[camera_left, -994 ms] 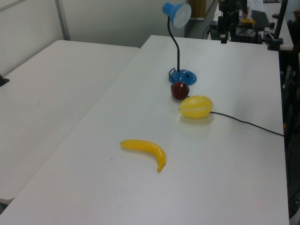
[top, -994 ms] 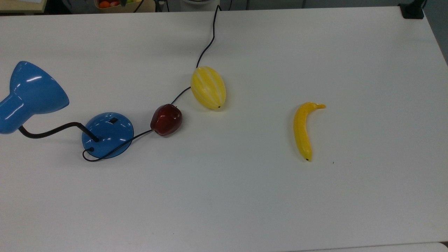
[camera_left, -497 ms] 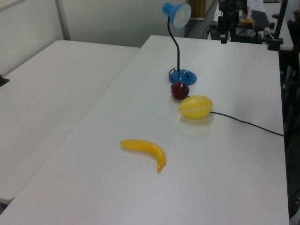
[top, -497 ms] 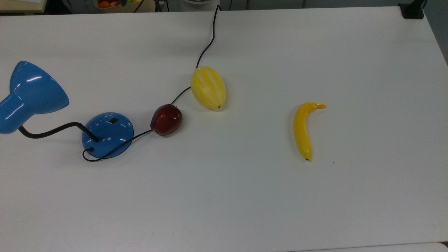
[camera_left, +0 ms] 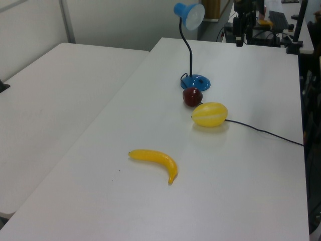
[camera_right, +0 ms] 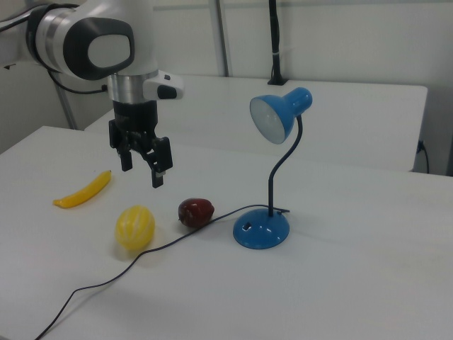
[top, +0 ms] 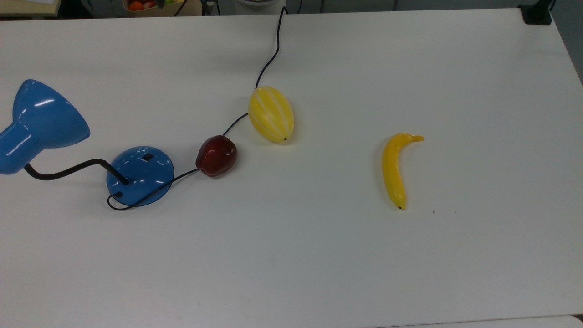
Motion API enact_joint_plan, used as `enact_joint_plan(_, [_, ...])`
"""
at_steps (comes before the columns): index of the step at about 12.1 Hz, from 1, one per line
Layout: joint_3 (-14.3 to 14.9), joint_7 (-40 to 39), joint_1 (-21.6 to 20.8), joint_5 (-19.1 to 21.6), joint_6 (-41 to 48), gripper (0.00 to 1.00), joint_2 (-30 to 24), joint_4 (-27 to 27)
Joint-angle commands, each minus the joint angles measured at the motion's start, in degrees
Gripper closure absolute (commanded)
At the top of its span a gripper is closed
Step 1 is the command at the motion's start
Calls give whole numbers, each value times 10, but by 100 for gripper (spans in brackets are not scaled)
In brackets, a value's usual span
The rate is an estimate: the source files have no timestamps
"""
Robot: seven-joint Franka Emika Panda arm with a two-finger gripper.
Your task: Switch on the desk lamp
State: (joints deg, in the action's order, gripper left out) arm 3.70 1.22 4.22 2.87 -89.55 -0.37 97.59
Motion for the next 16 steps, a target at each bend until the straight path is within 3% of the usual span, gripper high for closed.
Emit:
enact_joint_plan(1, [3, -4, -5, -10, -6, 0, -4, 3])
enact_joint_plan(11, [3, -2, -7, -10, -38, 0, 31, -28])
enact_joint_plan(16, [-2, 84, -9, 0, -84, 0, 43, -27])
